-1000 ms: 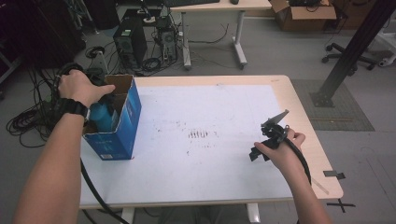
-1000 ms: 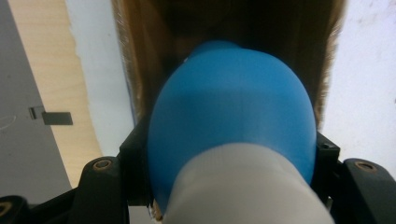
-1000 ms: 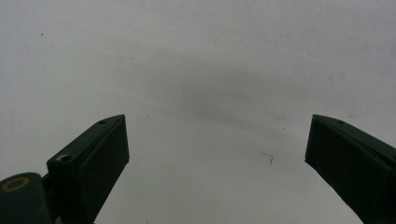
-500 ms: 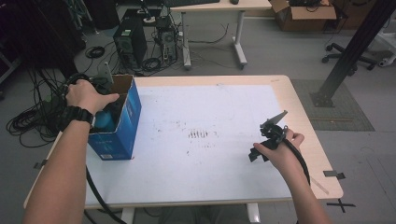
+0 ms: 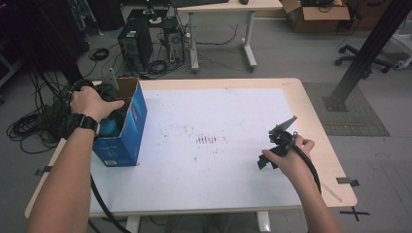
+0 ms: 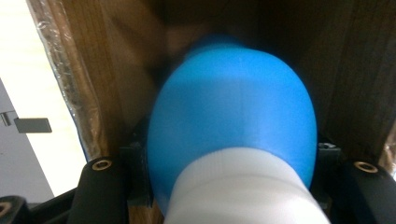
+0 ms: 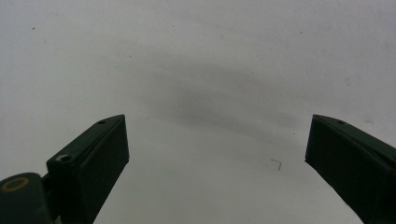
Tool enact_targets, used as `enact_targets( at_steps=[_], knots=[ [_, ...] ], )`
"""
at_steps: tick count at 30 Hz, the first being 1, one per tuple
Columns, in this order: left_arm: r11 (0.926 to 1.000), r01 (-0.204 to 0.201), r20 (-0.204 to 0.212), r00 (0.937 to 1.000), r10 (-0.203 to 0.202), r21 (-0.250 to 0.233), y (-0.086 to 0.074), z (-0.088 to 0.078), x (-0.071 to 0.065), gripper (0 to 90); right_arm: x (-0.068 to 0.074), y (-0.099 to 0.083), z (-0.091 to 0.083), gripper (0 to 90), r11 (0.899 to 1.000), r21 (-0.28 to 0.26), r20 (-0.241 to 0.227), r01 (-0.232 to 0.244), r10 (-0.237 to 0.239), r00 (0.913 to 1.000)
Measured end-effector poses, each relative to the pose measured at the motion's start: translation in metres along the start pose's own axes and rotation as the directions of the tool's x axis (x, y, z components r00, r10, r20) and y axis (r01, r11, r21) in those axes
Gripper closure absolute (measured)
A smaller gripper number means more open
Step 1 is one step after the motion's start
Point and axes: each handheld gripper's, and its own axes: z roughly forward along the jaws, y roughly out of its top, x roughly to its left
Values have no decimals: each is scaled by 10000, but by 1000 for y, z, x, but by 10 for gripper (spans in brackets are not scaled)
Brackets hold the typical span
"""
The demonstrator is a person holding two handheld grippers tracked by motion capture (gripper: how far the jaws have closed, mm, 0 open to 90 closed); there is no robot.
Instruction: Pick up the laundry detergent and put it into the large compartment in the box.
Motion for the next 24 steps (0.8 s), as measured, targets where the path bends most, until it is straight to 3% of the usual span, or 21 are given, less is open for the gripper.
enact_targets(
  at_steps=[24],
  knots=[
    [10000,-89,7,10000,89,10,-1,1,-3,332,-1,-3,-8,63,10000,-82,37,29,-28,10000]
  ],
)
